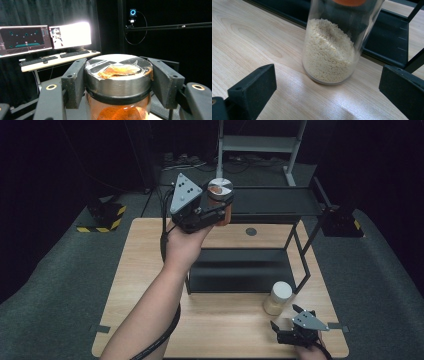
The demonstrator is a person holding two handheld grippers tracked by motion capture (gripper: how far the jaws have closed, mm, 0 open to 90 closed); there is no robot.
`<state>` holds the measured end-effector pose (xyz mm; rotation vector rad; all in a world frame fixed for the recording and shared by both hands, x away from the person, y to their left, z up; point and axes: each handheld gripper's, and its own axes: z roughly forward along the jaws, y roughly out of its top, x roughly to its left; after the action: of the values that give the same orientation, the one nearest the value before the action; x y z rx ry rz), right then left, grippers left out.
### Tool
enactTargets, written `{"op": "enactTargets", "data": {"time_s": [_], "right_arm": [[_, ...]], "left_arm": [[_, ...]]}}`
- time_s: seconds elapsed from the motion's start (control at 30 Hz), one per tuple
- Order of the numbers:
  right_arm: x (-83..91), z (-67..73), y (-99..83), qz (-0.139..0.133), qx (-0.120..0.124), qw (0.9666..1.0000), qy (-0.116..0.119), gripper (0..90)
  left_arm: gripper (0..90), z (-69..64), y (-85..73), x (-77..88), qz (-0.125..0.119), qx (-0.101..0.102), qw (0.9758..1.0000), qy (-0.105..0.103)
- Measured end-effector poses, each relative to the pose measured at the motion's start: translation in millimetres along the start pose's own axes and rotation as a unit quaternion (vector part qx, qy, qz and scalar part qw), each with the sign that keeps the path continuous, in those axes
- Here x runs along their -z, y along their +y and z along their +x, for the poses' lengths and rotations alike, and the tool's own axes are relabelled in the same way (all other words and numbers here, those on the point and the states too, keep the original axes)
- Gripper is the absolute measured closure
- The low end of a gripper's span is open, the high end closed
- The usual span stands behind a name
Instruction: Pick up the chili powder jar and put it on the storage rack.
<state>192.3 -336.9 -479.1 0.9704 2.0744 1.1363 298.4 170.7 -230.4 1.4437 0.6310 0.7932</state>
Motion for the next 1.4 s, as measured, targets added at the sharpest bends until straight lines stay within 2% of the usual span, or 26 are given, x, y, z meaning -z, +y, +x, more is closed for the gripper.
{"op": "enactTargets", "data": {"time_s": [0.2, 0.63, 1.03, 1.4], "right_arm": [[-0.1, 0.1, 0.3, 0.001, 0.000, 1.0000, 0.000, 0.3], [0.6, -1.6, -1.0, -0.003, -0.004, 1.0000, 0.002, 0.3], [2.0, -1.2, -3.7, -0.010, -0.006, 0.9999, 0.001, 0.3], [1.0, -0.6, -2.1, -0.006, -0.002, 1.0000, 0.001, 0.3]], "left_arm": [[34.7, 4.0, -0.3, -13.9, 0.006, 0.006, 0.9999, 0.010], [34.7, 9.8, 2.7, -33.3, 0.012, 0.012, 0.9995, 0.028], [34.7, 12.5, -2.1, -43.5, 0.014, 0.020, 0.9990, 0.037], [34.7, 13.0, -5.3, -45.8, 0.016, 0.023, 0.9988, 0.039]]}}
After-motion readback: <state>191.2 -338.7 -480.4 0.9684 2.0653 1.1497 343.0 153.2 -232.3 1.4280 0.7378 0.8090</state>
